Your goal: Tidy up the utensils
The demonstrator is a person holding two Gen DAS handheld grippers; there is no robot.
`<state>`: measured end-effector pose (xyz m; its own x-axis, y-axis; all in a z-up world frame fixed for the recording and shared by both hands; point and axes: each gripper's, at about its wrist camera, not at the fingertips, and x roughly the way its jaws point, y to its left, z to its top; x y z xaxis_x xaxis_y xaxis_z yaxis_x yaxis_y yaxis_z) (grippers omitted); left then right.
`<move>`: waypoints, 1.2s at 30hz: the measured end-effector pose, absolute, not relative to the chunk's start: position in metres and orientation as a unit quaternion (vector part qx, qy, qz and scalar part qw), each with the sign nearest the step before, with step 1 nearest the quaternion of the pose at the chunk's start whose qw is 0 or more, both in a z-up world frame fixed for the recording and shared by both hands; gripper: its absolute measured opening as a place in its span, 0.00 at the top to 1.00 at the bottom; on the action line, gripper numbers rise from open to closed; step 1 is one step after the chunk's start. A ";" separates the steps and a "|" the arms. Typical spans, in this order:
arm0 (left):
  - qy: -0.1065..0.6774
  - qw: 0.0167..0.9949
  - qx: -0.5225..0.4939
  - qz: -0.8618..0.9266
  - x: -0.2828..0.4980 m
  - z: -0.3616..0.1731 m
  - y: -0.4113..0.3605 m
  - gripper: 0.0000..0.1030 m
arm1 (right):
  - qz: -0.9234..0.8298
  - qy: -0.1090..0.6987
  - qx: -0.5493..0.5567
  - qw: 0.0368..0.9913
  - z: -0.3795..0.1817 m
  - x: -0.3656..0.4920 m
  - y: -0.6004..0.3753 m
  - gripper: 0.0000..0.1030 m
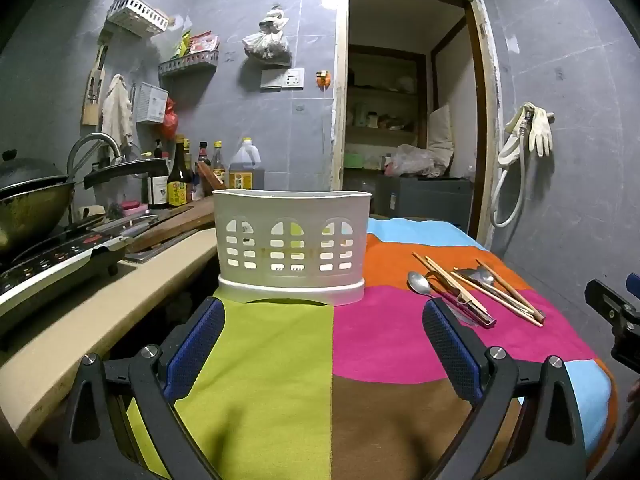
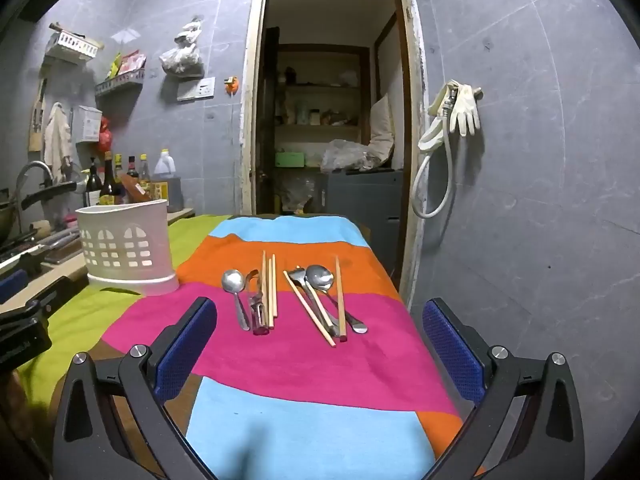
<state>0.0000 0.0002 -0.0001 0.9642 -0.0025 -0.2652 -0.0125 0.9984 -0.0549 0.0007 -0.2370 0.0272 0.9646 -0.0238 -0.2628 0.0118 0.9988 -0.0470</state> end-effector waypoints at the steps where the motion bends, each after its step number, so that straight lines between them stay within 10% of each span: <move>1: 0.132 0.991 -0.029 0.002 0.000 0.000 0.000 0.06 | -0.009 0.133 -0.023 0.991 0.027 0.001 -0.237 0.00; 36: 0.137 0.990 -0.029 0.001 0.000 -0.002 0.002 0.06 | -0.004 0.130 -0.028 0.991 0.028 0.002 -0.231 0.00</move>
<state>-0.0001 0.0025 -0.0023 0.9624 -0.0062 -0.2716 -0.0095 0.9983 -0.0567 0.0024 -0.2312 0.0282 0.9664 -0.0149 -0.2567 0.0004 0.9984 -0.0563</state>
